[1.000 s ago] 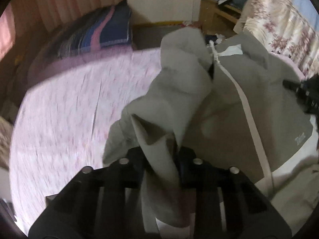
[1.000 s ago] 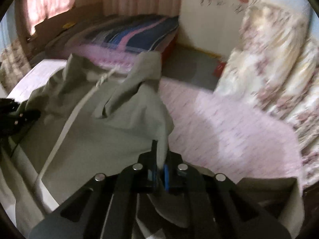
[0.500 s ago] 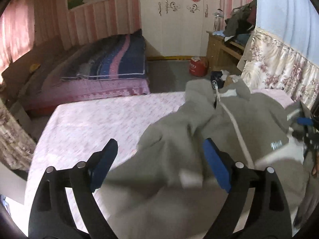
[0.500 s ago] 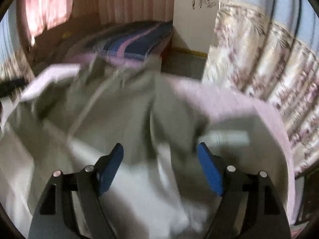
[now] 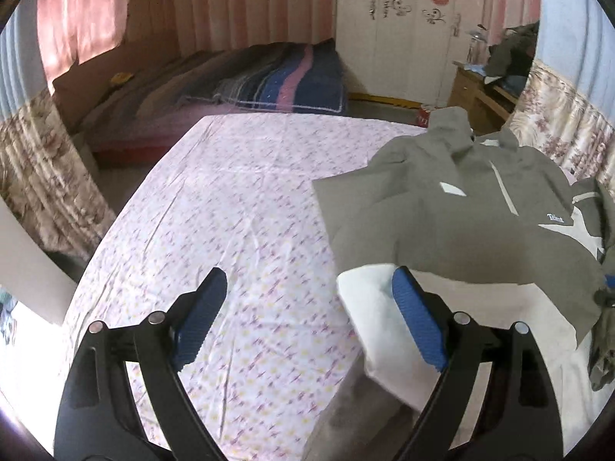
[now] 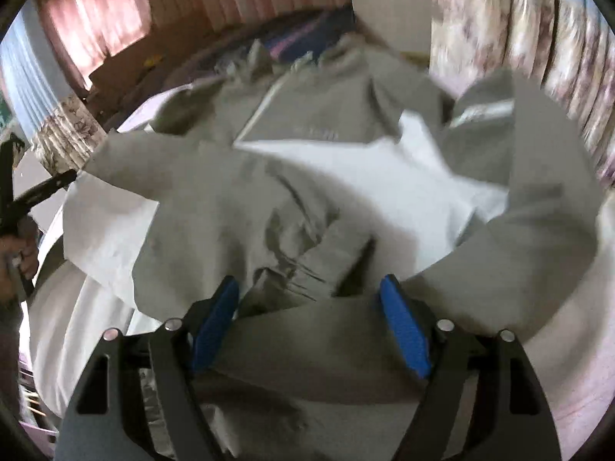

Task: Fold large clothes

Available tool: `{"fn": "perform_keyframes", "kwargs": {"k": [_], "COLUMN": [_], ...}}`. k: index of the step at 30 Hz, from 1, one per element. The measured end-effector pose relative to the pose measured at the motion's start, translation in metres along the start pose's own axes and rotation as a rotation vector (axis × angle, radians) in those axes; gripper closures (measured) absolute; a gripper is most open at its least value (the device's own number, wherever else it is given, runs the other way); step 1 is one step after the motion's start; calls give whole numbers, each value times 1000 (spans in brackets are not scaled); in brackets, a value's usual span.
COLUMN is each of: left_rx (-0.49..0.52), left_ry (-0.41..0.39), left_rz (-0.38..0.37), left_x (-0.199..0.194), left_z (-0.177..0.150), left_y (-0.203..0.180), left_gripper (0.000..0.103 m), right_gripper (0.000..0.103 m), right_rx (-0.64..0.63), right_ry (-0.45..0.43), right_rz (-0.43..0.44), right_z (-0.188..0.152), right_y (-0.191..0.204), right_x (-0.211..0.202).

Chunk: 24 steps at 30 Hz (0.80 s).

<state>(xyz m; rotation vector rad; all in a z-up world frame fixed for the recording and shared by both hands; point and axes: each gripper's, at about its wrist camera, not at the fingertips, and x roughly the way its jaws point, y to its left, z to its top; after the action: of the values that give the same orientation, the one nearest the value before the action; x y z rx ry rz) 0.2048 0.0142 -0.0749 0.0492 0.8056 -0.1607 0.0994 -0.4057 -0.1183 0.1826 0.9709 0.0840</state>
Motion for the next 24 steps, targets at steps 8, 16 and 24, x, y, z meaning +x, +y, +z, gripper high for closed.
{"fn": "perform_keyframes", "kwargs": {"k": [8,16,24], "left_rx": [44,28,97], "left_ry": [1,19,86], "left_rz": [24,-20,-176], "left_x": [9,20,47], "left_z": [20,34,50], "left_y": [-12,-20,-78], "left_gripper": [14,13,11], "right_gripper": [88,90,89], "right_rx": [-79,95,71], "right_ry": [-124,-254,-199], "right_rz": [-37,-291,-290], "right_z": [25,67,60], "right_y": [8,-94,-114], "right_x": [-28,-74,-55]}}
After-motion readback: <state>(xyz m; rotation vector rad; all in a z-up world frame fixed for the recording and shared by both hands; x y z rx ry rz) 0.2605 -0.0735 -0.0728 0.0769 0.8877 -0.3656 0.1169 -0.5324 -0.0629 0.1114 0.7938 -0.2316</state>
